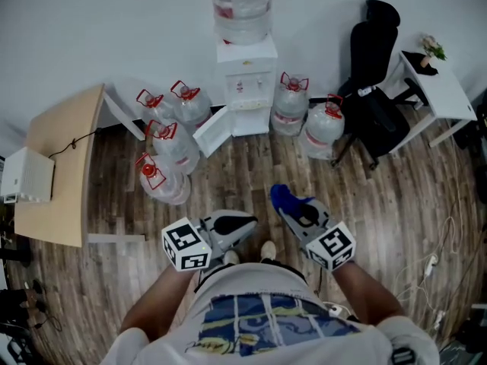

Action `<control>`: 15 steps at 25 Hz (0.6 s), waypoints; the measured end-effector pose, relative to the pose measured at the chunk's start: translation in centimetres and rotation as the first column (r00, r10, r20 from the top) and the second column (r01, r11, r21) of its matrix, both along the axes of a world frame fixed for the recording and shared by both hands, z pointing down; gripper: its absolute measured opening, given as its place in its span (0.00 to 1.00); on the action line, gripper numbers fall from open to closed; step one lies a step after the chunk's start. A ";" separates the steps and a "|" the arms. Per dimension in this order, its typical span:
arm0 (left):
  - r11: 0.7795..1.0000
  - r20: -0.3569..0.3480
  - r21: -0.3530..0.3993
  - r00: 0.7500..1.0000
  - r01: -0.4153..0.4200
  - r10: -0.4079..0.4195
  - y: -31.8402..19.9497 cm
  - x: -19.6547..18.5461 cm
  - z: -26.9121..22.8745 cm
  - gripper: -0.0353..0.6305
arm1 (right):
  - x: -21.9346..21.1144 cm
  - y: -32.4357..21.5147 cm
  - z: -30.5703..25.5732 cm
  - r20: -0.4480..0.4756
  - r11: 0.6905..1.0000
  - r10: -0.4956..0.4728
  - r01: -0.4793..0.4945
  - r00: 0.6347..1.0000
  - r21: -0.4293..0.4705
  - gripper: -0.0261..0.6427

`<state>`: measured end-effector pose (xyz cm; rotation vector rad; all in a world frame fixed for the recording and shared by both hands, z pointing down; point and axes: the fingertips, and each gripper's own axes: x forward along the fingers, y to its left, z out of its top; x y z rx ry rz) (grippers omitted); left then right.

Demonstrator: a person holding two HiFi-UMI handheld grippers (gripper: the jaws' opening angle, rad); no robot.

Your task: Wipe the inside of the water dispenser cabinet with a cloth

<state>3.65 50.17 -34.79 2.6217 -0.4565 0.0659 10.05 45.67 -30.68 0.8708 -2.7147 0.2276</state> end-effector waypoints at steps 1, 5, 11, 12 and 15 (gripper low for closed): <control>1.000 0.002 0.007 1.000 0.001 -0.001 0.3 -0.7 -0.1 0.06 | -0.4 0.2 -0.3 0.001 1.000 0.004 -0.004 1.000 0.001 0.16; 1.000 0.001 0.008 1.000 0.014 -0.014 0.9 -3.2 -0.2 0.06 | -1.9 0.9 -0.8 -0.005 1.000 0.014 -0.014 1.000 0.007 0.16; 1.000 -0.012 0.009 1.000 0.019 -0.019 1.9 -5.2 -0.5 0.06 | -4.0 2.4 -0.4 0.000 0.999 0.034 -0.034 0.999 -0.019 0.16; 1.000 -0.020 0.010 1.000 0.014 -0.013 2.1 -5.5 -0.6 0.06 | -4.4 2.7 -0.4 0.001 0.999 0.035 -0.035 0.999 -0.019 0.16; 1.000 -0.044 0.015 0.999 -0.016 0.016 3.4 -6.5 -1.0 0.06 | -5.8 3.7 -0.3 0.000 0.999 0.035 -0.035 0.999 -0.014 0.16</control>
